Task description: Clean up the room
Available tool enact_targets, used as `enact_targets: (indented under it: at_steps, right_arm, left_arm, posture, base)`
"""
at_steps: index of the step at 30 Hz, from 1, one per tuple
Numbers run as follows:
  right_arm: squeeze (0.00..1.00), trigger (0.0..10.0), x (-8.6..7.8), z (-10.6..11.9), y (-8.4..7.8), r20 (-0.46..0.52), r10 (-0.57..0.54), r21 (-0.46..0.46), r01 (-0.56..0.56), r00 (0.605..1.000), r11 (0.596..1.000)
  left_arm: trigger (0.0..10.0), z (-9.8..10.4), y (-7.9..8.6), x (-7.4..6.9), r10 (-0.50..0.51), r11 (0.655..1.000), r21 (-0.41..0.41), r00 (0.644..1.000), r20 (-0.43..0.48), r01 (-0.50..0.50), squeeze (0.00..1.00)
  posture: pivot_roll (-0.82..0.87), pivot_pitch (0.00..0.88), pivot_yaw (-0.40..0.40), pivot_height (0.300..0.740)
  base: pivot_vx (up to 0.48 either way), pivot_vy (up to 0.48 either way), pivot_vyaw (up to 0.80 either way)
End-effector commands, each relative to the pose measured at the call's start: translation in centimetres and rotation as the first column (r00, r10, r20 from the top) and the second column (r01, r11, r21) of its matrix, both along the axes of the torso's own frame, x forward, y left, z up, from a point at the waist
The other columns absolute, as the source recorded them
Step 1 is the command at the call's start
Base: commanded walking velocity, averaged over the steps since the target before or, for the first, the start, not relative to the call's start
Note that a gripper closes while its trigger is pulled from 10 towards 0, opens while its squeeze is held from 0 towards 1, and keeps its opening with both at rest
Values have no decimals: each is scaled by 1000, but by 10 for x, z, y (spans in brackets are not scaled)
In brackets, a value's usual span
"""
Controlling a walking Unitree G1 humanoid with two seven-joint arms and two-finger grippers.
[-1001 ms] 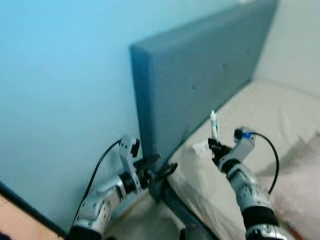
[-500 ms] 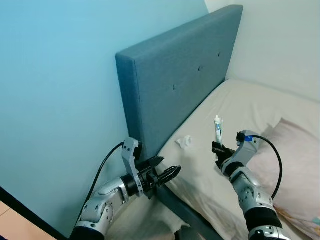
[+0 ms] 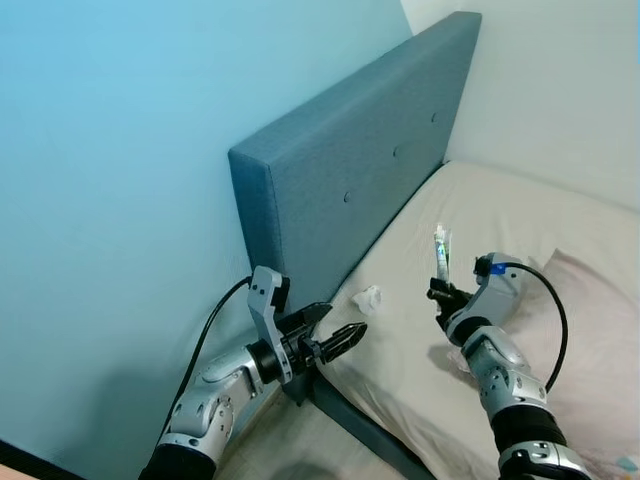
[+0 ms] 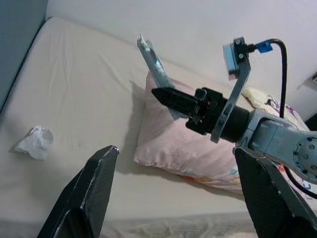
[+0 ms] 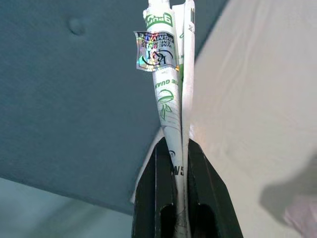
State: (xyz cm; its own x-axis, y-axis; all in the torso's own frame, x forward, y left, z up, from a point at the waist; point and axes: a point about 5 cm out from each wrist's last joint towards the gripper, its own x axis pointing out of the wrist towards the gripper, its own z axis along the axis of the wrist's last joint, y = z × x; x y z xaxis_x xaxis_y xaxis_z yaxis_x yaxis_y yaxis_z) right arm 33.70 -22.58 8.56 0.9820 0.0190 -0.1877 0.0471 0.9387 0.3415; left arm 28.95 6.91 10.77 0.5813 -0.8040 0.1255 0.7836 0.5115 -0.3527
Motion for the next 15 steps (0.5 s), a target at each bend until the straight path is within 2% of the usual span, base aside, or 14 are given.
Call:
enact_targets:
  at_steps: [1,2,3,6,8,11,12,14,15]
  right_arm:
    - [0,0,-4,-7,-5,-38,-29,-10,28,999,1000]
    - [0,10000,-6,-12,-8,-70,-47,-25,45,996,999]
    - [0,10000,-6,-12,-8,-70,-47,-25,45,996,999]
    - [0,10000,-10,-21,-13,-127,-86,-50,80,988,996]
    - [0,10000,-10,-21,-13,-127,-86,-50,80,988,996]
    - [0,10000,-20,-36,-22,-200,-148,-67,138,968,988]
    - [0,10000,-20,-36,-22,-200,-148,-67,138,968,988]
    - [0,10000,-24,-41,-20,-222,-147,-79,133,964,988]
    - [0,10000,-24,-41,-20,-222,-147,-79,133,964,988]
  left_arm:
    - [10000,-5,-2,-1,9,1000,9,1000,-12,-9,0]
    - [10000,-5,-3,0,15,1000,10,1000,-9,-15,0]
    - [10000,-5,-3,0,15,1000,10,1000,-9,-15,0]
    - [10000,-6,-5,2,38,999,22,999,1,-38,0]
    - [10000,-6,-5,2,38,999,22,999,1,-38,0]
    - [10000,-17,3,12,185,981,66,983,-12,-184,0]
    - [10000,-17,3,12,185,981,66,983,-12,-184,0]
    - [10000,-27,14,18,290,952,110,956,-37,-285,0]
    - [10000,-27,14,18,290,952,110,956,-37,-285,0]
  posture:
    - [-76,67,24,740]
    - [-78,66,24,740]
    - [-78,66,24,740]
    - [-80,66,23,740]
    - [-80,66,23,740]
    - [-92,63,20,740]
    - [-92,63,20,740]
    - [-103,60,16,740]
    - [-103,60,16,740]
  base:
    - [0,0,0]
    - [0,0,0]
    - [0,0,0]
    - [0,0,-542]
    - [0,0,-638]
    - [0,0,-644]
    - [0,0,-644]
    - [0,0,-644]
    - [0,0,-644]
